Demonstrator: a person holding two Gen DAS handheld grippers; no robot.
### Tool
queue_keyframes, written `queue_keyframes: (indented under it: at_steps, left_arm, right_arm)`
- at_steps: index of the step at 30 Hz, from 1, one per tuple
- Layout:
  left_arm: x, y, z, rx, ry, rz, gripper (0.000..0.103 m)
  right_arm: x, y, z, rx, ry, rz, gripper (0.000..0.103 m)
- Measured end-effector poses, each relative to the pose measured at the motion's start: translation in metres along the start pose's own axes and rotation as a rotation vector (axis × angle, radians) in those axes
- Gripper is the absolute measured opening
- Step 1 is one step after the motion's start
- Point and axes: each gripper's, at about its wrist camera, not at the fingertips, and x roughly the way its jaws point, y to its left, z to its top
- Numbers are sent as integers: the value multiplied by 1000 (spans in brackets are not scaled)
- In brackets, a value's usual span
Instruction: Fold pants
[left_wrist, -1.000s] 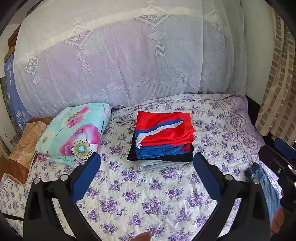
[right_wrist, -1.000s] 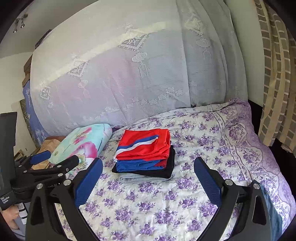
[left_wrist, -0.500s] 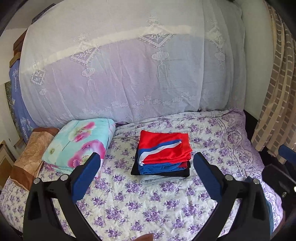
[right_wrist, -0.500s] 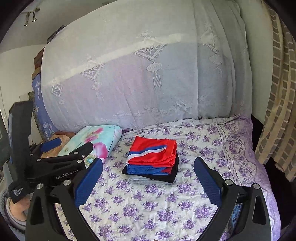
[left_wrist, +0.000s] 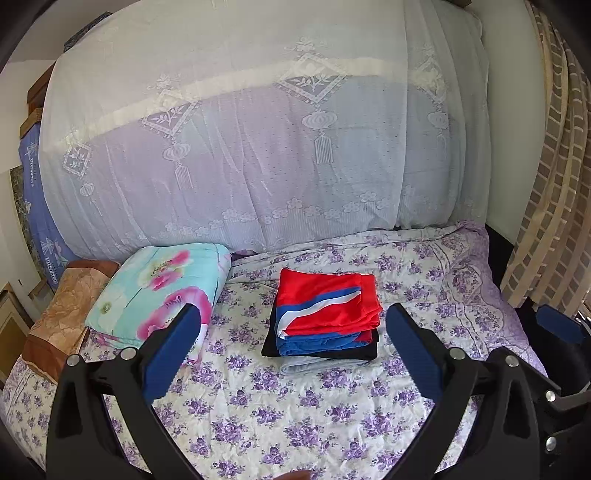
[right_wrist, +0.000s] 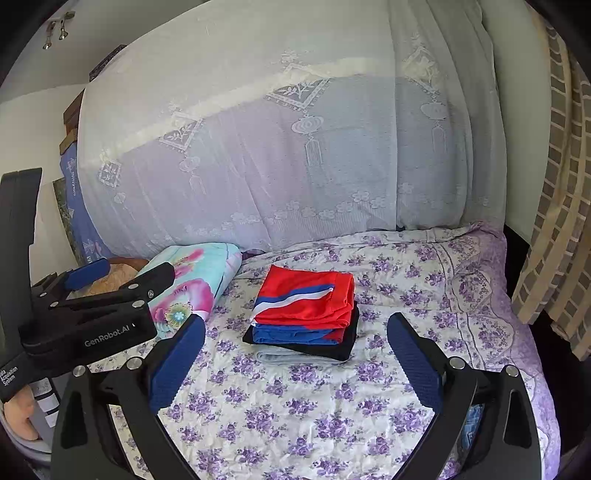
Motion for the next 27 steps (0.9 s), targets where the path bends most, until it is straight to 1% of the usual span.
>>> queue_keyframes:
  at_steps: [23, 25, 27]
  left_arm:
    - [4, -4, 3, 13, 3, 2, 98]
    - [3, -5, 2, 21, -13, 4, 98]
    - [-1, -8, 1, 38, -50, 26, 98]
  right_arm:
    - [2, 0, 4, -2, -4, 6, 99]
    - [2, 0, 3, -2, -3, 7, 99]
    - [2, 0, 3, -1, -3, 8, 99]
